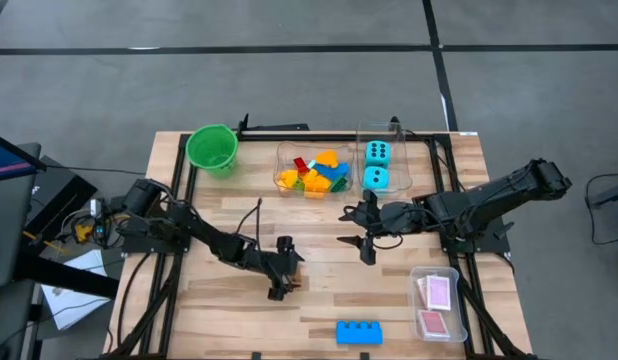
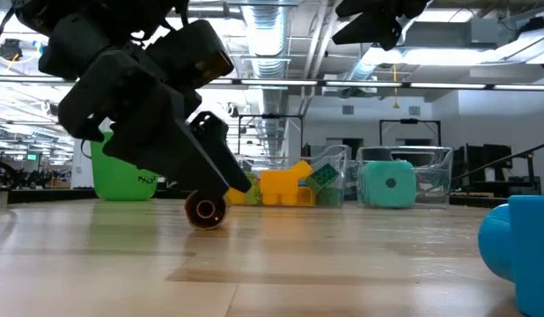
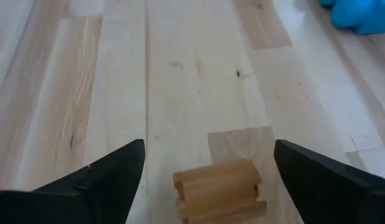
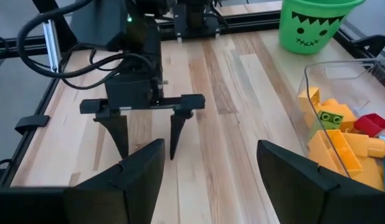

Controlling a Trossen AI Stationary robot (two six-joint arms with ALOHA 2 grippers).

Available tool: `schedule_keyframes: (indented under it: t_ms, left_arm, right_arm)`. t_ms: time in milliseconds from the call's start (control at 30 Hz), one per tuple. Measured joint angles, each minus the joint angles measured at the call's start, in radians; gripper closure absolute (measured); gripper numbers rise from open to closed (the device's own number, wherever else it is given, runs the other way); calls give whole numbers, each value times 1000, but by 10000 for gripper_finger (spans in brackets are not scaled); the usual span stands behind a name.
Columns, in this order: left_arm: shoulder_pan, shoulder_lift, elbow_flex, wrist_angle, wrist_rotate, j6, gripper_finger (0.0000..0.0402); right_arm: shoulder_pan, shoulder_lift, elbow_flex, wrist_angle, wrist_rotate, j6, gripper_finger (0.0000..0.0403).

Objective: Pick & Place Toys
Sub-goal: Put the brown gamepiece into the left transparent bin

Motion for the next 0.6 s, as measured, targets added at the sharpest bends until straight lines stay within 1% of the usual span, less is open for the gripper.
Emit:
schedule_keyframes:
  t_ms: [133, 367, 600]
  left_arm:
    - [0, 0, 0, -7, 3, -57, 41]
    - [0, 0, 0, -115, 8, -161, 45]
    - [1, 0, 0, -131, 8, -167, 46]
  right_arm:
    - [0, 0, 0, -7, 0, 0, 157]
    - [0, 0, 0, -7, 0, 1, 157]
    - [0, 0, 0, -10, 0, 1, 157]
